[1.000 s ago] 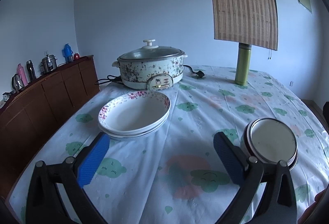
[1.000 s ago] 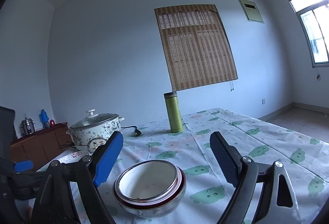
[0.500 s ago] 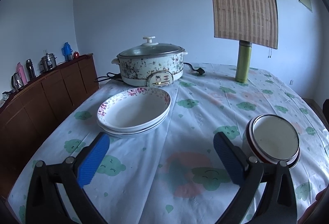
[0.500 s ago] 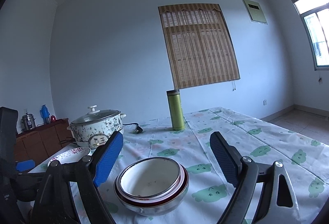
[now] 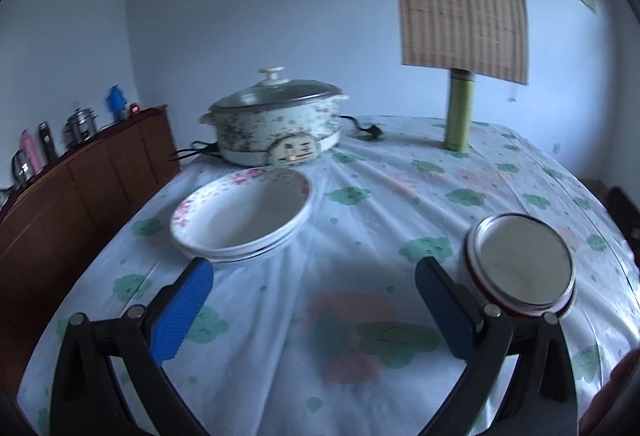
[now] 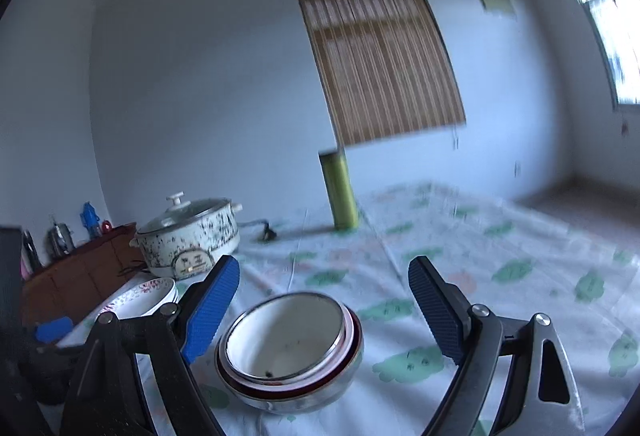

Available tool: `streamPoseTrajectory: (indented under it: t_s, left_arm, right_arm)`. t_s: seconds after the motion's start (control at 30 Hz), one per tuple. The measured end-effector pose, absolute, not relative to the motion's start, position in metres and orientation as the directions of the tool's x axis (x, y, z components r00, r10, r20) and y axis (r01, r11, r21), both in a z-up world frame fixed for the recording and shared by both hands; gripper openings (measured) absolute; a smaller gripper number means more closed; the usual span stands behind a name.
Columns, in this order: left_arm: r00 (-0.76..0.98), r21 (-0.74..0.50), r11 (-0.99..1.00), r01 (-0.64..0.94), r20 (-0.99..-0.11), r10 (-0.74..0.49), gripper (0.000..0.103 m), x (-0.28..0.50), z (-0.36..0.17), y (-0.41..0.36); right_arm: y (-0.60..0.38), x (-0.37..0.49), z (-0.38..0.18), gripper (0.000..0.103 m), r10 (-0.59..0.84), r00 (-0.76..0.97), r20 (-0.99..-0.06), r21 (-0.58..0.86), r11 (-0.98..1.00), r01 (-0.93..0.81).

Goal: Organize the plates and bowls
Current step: 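Close the right gripper on the dark pan rim, then carry the dark pan with nested bowls onto the plate stack with the right gripper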

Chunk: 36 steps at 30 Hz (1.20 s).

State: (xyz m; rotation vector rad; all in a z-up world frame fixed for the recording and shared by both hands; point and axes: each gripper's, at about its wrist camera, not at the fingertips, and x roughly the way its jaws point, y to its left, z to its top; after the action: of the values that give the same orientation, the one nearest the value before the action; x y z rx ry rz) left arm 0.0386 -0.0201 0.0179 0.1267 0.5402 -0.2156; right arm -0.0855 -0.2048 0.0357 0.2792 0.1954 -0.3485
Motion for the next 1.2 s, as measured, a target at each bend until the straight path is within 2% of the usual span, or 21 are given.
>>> streamPoseTrajectory:
  t_s: [0.17, 0.27, 0.3, 0.33, 0.47, 0.57, 0.63, 0.7, 0.83, 0.93, 1.07, 1.2]
  left_arm:
    - [0.783, 0.113, 0.933, 0.341, -0.583, -0.216, 0.103, 0.054, 0.016, -0.060]
    - [0.736, 0.093, 0.919, 0.383, -0.632, -0.242, 0.100, 0.068, 0.013, -0.079]
    - [0.712, 0.085, 0.913, 0.400, -0.656, -0.251, 0.095, 0.074, 0.010, -0.087]
    - [0.694, 0.079, 0.908, 0.412, -0.673, -0.256, 0.091, 0.078, 0.007, -0.093]
    - [0.609, 0.033, 0.879, 0.475, -0.733, -0.302, 0.066, 0.085, -0.010, -0.109]
    - [0.563, -0.020, 0.861, 0.508, -0.748, -0.350, 0.054, 0.086, -0.019, -0.113]
    - [0.523, -0.050, 0.839, 0.542, -0.761, -0.383, 0.025, 0.086, -0.023, -0.119]
    - [0.546, -0.021, 0.848, 0.530, -0.756, -0.361, 0.024, 0.084, -0.025, -0.122]
    - [0.535, -0.060, 0.847, 0.528, -0.752, -0.386, 0.023, 0.084, -0.022, -0.114]
    - [0.581, -0.011, 0.859, 0.512, -0.732, -0.356, 0.023, 0.079, -0.015, -0.109]
    - [0.611, -0.053, 0.874, 0.484, -0.694, -0.380, 0.022, 0.085, 0.008, -0.079]
    - [0.687, -0.040, 0.908, 0.416, -0.641, -0.343, 0.022, 0.102, 0.041, -0.037]
  right_arm:
    - [-0.240, -0.052, 0.013, 0.085, -0.176, 0.869, -0.462, 0.327, 0.877, 0.352]
    - [-0.253, -0.038, -0.003, 0.059, -0.089, 0.831, -0.549, 0.376, 0.862, 0.340]
    - [-0.255, -0.035, -0.007, 0.050, -0.075, 0.824, -0.561, 0.381, 0.861, 0.338]
    - [-0.255, -0.030, -0.012, 0.048, -0.054, 0.809, -0.585, 0.381, 0.863, 0.332]
    - [-0.251, -0.019, -0.022, 0.046, 0.001, 0.786, -0.618, 0.393, 0.867, 0.307]
    - [-0.251, -0.016, -0.025, 0.044, 0.007, 0.785, -0.620, 0.391, 0.870, 0.301]
    - [-0.249, -0.015, -0.024, 0.039, 0.002, 0.783, -0.622, 0.375, 0.878, 0.296]
    - [-0.243, -0.013, -0.023, 0.036, -0.013, 0.777, -0.629, 0.335, 0.898, 0.286]
    - [-0.244, -0.012, -0.021, 0.032, -0.016, 0.779, -0.627, 0.336, 0.897, 0.288]
    - [-0.239, -0.014, -0.018, 0.028, -0.014, 0.782, -0.623, 0.336, 0.898, 0.283]
    - [-0.226, -0.003, -0.002, 0.024, 0.015, 0.799, -0.602, 0.348, 0.905, 0.245]
    - [-0.196, 0.022, 0.023, 0.023, 0.073, 0.821, -0.566, 0.360, 0.918, 0.166]
